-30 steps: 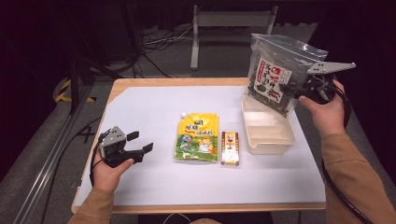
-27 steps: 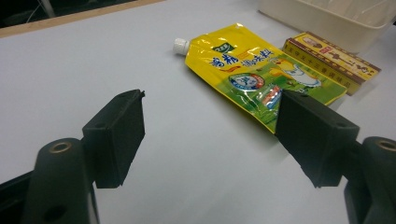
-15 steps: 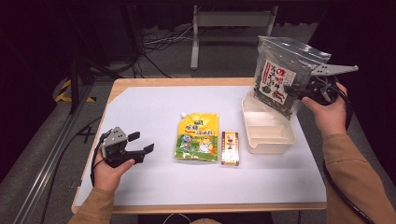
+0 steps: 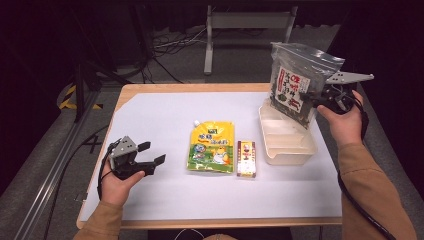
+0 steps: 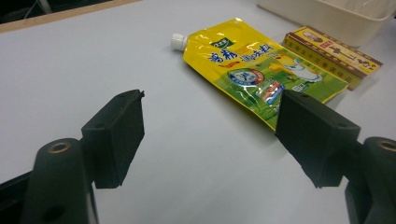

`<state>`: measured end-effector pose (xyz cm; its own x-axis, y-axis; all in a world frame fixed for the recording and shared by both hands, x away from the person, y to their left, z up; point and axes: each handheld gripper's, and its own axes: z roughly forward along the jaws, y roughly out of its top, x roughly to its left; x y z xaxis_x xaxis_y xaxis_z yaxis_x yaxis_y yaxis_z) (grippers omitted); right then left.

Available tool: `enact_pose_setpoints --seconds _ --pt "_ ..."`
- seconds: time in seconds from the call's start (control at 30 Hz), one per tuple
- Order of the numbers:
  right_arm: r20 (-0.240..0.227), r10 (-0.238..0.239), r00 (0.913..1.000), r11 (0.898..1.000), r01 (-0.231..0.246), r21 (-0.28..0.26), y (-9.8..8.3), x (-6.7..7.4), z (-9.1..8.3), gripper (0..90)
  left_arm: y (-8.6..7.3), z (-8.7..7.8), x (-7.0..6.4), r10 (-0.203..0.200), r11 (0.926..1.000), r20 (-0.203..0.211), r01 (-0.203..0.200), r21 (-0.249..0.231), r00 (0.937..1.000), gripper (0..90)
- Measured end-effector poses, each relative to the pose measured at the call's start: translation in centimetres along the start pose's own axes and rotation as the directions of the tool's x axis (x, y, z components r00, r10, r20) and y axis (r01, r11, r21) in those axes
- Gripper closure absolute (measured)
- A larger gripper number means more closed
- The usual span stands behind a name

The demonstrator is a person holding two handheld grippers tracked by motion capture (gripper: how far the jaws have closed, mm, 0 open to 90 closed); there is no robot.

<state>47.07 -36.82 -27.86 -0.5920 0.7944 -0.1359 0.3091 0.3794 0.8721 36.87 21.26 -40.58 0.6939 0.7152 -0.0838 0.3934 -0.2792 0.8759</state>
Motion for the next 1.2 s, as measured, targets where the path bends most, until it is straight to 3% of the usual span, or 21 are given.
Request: enact_pose_setpoints --seconds 0.17,0.67,1.1,1.2 --pt "-0.014 0.005 0.9999 1.0 -0.005 -0.015 -0.3 0.1 0.6 73.9 0.0 0.0 0.0 0.0 1.0 0.001 0.0 0.001 1.0 24.7" --pt "-0.036 0.016 0.9992 1.0 -0.016 0.01 -1.4 0.6 2.1 73.5 -0.1 0.0 0.0 -0.005 1.0 0.002 0.005 0.004 1.0 24.5" --pt "-0.047 0.08 0.9957 0.996 -0.082 -0.033 -3.3 0.3 2.4 72.8 -0.1 0.3 -0.1 -0.012 0.9999 0.007 0.012 0.007 0.9999 21.7" --pt "-0.047 0.1 0.9939 0.994 -0.102 -0.049 -3.9 0.1 2.4 72.8 -0.2 0.5 0.0 -0.047 0.9988 0.016 0.047 0.01 0.9988 18.3"
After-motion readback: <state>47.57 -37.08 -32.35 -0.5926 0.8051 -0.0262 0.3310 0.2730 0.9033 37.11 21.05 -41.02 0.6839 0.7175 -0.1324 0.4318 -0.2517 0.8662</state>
